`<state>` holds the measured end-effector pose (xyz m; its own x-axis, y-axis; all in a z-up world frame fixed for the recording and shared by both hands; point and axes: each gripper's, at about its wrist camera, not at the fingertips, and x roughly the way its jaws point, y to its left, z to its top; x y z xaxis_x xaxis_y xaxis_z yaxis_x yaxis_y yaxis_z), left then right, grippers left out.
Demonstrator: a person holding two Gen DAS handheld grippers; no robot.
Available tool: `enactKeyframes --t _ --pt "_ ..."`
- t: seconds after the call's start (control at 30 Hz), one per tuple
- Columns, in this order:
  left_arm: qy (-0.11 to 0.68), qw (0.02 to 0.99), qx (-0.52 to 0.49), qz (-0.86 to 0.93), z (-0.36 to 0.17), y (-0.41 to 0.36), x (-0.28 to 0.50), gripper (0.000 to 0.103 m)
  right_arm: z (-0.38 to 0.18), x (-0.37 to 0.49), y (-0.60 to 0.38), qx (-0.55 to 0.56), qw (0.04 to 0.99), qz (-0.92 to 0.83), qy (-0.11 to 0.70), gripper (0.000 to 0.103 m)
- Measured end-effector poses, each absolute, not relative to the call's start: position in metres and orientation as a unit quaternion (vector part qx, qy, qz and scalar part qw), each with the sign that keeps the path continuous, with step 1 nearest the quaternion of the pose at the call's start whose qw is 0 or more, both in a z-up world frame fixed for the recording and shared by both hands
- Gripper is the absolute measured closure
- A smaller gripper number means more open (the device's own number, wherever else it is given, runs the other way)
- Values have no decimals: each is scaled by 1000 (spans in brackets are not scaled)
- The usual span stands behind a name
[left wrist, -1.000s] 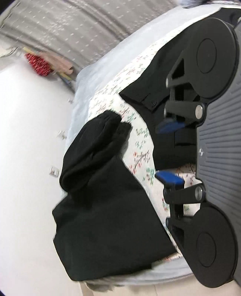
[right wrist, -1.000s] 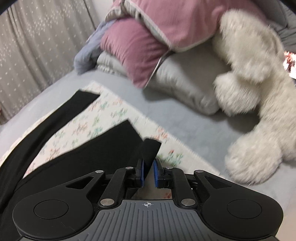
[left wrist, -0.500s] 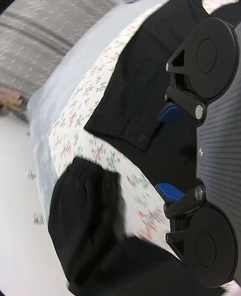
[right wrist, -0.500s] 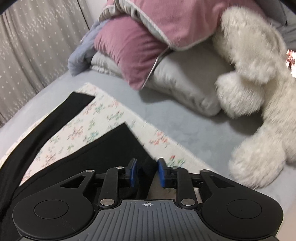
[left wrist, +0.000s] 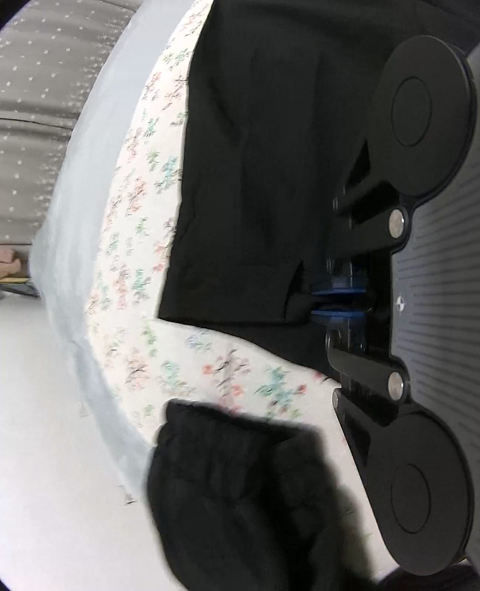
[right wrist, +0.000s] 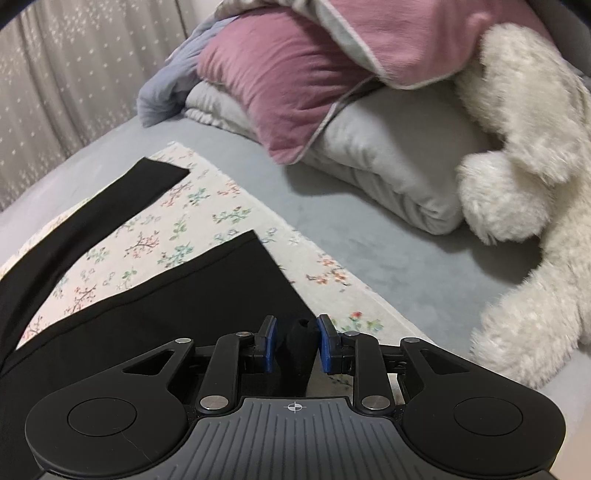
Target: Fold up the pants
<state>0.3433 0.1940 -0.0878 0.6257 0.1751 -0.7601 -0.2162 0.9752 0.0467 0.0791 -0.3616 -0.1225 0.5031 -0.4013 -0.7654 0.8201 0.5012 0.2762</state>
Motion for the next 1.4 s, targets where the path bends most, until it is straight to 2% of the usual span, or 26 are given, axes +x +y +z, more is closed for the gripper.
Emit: enactKeyframes --t 0.13,0.37,0.5,0.53,0.6,0.63,0.67,0.7,0.8,0.9,1.0,1.07,1.17,1.4 --pt "371 920 -13 121 -73 207 349 96 -118 88 -358 300 812 -384 320 78" --pt "352 923 35 154 -81 206 374 96 -116 102 -346 268 826 -370 330 78" --pt "351 922 29 163 -94 214 374 94 -118 106 -346 260 825 -373 336 78" --pt "349 923 34 158 -97 213 374 91 -118 108 -346 258 825 -372 338 78" --pt "361 920 45 146 -98 212 374 70 -120 114 -344 251 827 -368 343 78" --pt "365 919 43 142 -94 215 375 63 -121 118 -344 244 829 -363 348 78" --pt "367 919 29 138 -88 222 374 49 -122 123 -343 237 832 -355 354 77" --pt "363 922 2 135 -80 232 373 45 -123 130 -342 231 837 -343 359 68" --pt "346 926 -103 113 -60 262 373 42 -119 149 -345 223 854 -305 358 47" --pt "349 924 -107 111 -50 261 386 28 -112 169 -345 208 869 -280 350 37" --pt "359 924 -65 112 -52 240 404 19 -112 191 -346 220 878 -238 352 37" --pt "365 923 -54 109 -56 229 419 18 -113 207 -348 219 881 -217 359 36" --pt "377 919 -28 112 -67 216 439 15 -112 233 -358 209 887 -196 362 26" --pt "401 906 7 133 -91 207 477 15 -124 306 -428 225 881 -205 362 26"
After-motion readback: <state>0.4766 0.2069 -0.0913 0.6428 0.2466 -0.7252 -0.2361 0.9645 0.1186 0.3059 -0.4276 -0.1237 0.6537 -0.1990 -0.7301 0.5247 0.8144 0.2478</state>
